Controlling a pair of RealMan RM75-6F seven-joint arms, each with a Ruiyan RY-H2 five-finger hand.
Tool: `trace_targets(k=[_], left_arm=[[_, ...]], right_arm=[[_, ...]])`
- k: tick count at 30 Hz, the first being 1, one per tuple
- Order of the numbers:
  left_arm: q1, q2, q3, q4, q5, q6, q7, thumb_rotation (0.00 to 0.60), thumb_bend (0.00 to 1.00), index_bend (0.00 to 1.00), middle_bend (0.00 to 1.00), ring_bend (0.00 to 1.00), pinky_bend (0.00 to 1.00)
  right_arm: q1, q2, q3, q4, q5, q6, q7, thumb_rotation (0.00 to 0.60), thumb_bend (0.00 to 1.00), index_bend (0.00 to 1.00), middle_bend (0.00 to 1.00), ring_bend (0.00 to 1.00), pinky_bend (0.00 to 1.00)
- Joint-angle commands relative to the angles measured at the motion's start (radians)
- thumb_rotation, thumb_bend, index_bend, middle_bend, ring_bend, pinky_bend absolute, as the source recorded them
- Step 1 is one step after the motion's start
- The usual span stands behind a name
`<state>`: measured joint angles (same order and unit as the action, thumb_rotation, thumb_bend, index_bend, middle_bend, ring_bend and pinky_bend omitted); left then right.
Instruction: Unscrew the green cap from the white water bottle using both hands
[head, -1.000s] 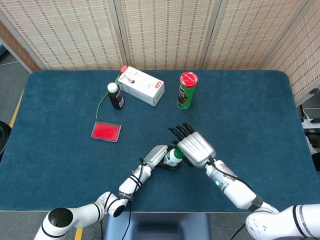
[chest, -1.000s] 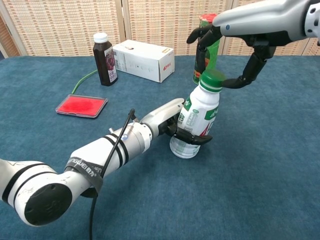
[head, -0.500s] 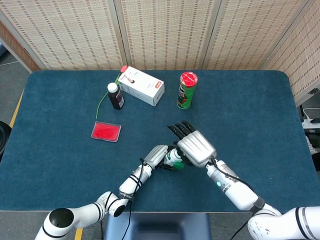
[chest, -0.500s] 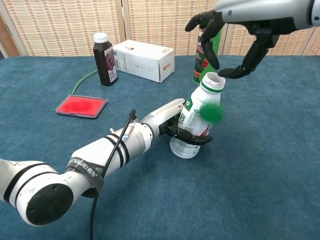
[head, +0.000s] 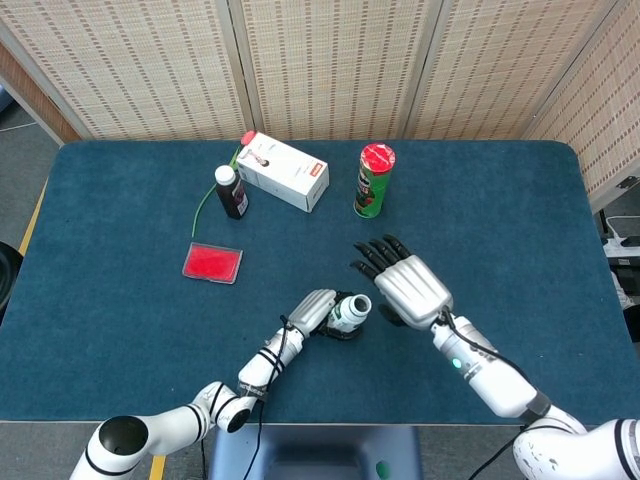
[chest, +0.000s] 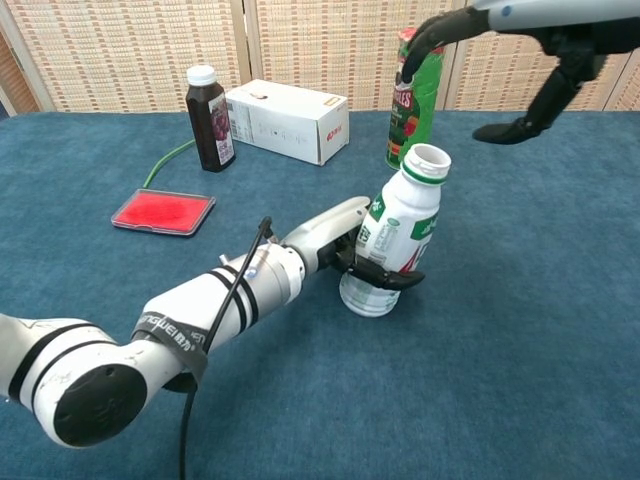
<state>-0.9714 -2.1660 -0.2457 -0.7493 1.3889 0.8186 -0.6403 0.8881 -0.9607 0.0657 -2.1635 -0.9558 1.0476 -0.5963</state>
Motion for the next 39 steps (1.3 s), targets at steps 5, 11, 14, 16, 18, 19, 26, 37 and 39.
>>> trace_targets(k=[5,11,14,16,18,19,26,37,39], left_arm=[[0.037,0.004,-0.027,0.048,-0.030,0.042,-0.047,0.600,0.88,0.71,0.93,0.62,0.55],[0.074,-0.009,-0.028,0.071,-0.050,0.058,-0.077,0.600,0.75,0.65,0.79,0.49,0.44],[0.089,-0.007,-0.014,0.071,-0.046,0.056,-0.089,0.600,0.70,0.58,0.70,0.42,0.39],[0.099,-0.004,-0.004,0.070,-0.040,0.055,-0.101,0.600,0.66,0.51,0.63,0.36,0.35],[0.104,0.002,0.006,0.064,-0.032,0.051,-0.117,0.600,0.62,0.43,0.55,0.28,0.30],[0.106,0.005,0.009,0.060,-0.030,0.049,-0.125,0.600,0.61,0.38,0.51,0.25,0.28],[0.115,0.030,0.041,0.035,-0.002,0.034,-0.153,0.600,0.50,0.02,0.12,0.01,0.12],[0.118,0.070,0.066,-0.008,0.046,0.067,-0.216,0.600,0.32,0.00,0.00,0.00,0.02],[0.118,0.080,0.068,-0.018,0.050,0.069,-0.215,0.600,0.31,0.00,0.00,0.00,0.02]], right_arm=[[-0.095,0.100,-0.024,0.037,-0.118,-0.002,0.144,0.600,0.29,0.04,0.00,0.00,0.00],[-0.142,0.144,-0.030,0.053,-0.180,-0.014,0.213,0.600,0.29,0.03,0.00,0.00,0.00],[-0.158,0.159,-0.033,0.047,-0.198,-0.019,0.216,0.600,0.29,0.03,0.00,0.00,0.00],[-0.170,0.167,-0.033,0.043,-0.210,-0.017,0.221,0.600,0.29,0.03,0.00,0.00,0.00],[-0.179,0.174,-0.029,0.041,-0.217,-0.017,0.229,0.600,0.29,0.02,0.00,0.00,0.00],[-0.182,0.176,-0.027,0.041,-0.218,-0.017,0.232,0.600,0.29,0.02,0.00,0.00,0.00],[-0.202,0.193,-0.016,0.038,-0.229,-0.032,0.243,0.600,0.29,0.01,0.00,0.00,0.00],[-0.222,0.205,-0.001,0.032,-0.231,-0.050,0.242,0.600,0.29,0.00,0.00,0.00,0.00],[-0.225,0.207,0.001,0.032,-0.233,-0.053,0.244,0.600,0.29,0.00,0.00,0.00,0.00]])
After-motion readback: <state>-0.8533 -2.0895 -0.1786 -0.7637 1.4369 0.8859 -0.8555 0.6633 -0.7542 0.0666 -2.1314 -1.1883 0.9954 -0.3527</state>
